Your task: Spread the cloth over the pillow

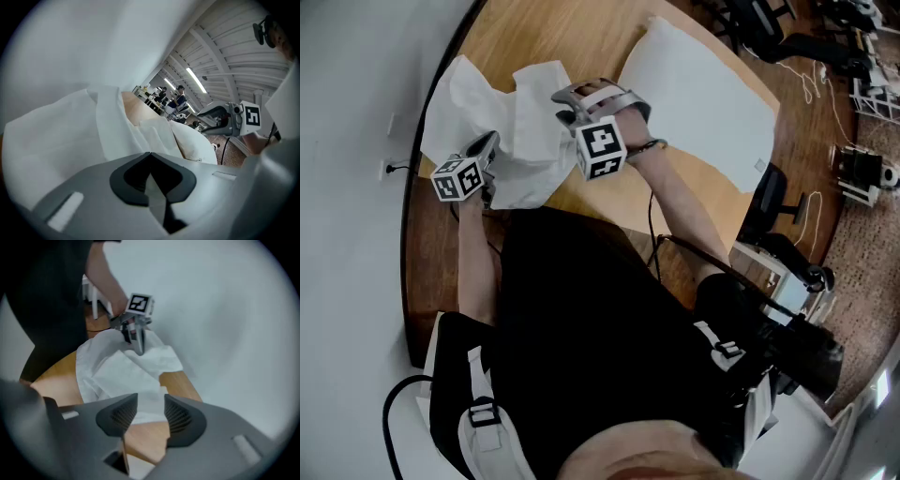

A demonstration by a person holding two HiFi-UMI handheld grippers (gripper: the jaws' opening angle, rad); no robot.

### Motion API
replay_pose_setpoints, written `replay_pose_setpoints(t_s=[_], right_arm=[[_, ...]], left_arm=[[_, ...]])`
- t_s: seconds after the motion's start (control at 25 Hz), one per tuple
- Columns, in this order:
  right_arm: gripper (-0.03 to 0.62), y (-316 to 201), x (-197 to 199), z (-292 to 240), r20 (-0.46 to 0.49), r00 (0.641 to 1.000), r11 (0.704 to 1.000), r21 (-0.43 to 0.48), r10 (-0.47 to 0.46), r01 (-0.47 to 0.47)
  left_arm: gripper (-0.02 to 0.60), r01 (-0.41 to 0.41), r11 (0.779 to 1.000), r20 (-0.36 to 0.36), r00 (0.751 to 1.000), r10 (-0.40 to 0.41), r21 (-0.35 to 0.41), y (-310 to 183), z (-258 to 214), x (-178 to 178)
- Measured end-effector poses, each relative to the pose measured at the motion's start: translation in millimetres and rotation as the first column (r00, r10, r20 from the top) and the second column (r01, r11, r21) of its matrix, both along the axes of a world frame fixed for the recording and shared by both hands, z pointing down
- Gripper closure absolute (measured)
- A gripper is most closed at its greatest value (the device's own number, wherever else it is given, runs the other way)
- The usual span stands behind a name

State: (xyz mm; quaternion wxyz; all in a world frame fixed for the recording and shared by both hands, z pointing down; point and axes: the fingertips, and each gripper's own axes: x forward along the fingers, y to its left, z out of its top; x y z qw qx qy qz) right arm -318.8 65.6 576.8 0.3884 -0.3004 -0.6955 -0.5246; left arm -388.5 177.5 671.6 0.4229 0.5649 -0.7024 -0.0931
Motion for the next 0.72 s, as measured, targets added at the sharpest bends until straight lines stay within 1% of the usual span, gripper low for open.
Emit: replay_pose_setpoints(t_s=[0.08, 0.16, 0.2, 0.28, 0.32, 0.36, 0.4, 0.44, 0.48, 0.52, 0.56, 0.6, 0.64, 0.68, 0.72], right_arm=[[0.328, 38, -8, 42, -0.103, 0.985, 0.989, 0.035, -0.137, 0.142], [0.302, 60, -22, 75, -0.187, 0.952, 0.961, 0.089, -0.241, 0.261], [0.296, 66, -31, 87, -0.222, 0.933, 0.941, 0.123, -0.283, 0.315], [0.296, 72, -46, 110, -0.306, 0.878, 0.885, 0.175, -0.367, 0.431], [0.327, 71, -48, 120, -0.362, 0.844, 0.857, 0.185, -0.395, 0.480], [0.424, 67, -45, 126, -0.414, 0.819, 0.844, 0.185, -0.398, 0.504], [0.549, 61, -40, 125, -0.449, 0.813, 0.853, 0.180, -0.372, 0.490], [0.580, 52, -36, 117, -0.456, 0.831, 0.882, 0.178, -0.319, 0.436], [0.580, 40, -34, 101, -0.432, 0.869, 0.921, 0.179, -0.242, 0.346], [0.582, 26, -30, 79, -0.382, 0.913, 0.958, 0.177, -0.145, 0.226], [0.582, 8, -24, 53, -0.317, 0.948, 0.984, 0.159, -0.028, 0.082], [0.582, -11, -13, 24, -0.246, 0.963, 0.990, 0.117, 0.109, -0.082], [0.582, -31, 2, -3, -0.180, 0.949, 0.966, 0.045, 0.259, -0.255], [0.582, -50, 21, -29, -0.132, 0.902, 0.905, -0.059, 0.411, -0.421], [0.582, -65, 44, -53, -0.116, 0.825, 0.803, -0.187, 0.554, -0.565]], left_arm=[[0.581, 0.008, 1.000, -0.006, 1.000, -0.008, 0.007, -1, -1, 2], [0.581, 0.017, 1.000, -0.015, 1.000, -0.017, 0.017, -4, -2, 1], [0.581, 0.024, 0.999, -0.020, 1.000, -0.024, 0.023, -5, -1, -1], [0.581, 0.046, 0.998, -0.030, 0.999, -0.045, 0.035, -5, -1, -5], [0.581, 0.062, 0.997, -0.036, 0.998, -0.060, 0.043, -3, -1, -8], [0.581, 0.081, 0.995, -0.043, 0.996, -0.078, 0.053, -1, -2, -11], [0.581, 0.100, 0.993, -0.050, 0.994, -0.096, 0.064, 1, -3, -13], [0.581, 0.116, 0.990, -0.056, 0.992, -0.112, 0.076, 3, -4, -15], [0.581, 0.127, 0.988, -0.060, 0.991, -0.122, 0.087, 5, -5, -17], [0.581, 0.134, 0.986, -0.062, 0.990, -0.128, 0.096, 5, -6, -18], [0.581, 0.136, 0.986, -0.061, 0.990, -0.130, 0.101, 6, -7, -18], [0.581, 0.135, 0.986, -0.057, 0.990, -0.129, 0.103, 7, -8, -18], [0.581, 0.130, 0.986, -0.050, 0.991, -0.125, 0.102, 9, -9, -17], [0.581, 0.122, 0.987, -0.043, 0.992, -0.118, 0.101, 10, -9, -16], [0.581, 0.113, 0.989, -0.038, 0.993, -0.109, 0.101, 11, -9, -14]])
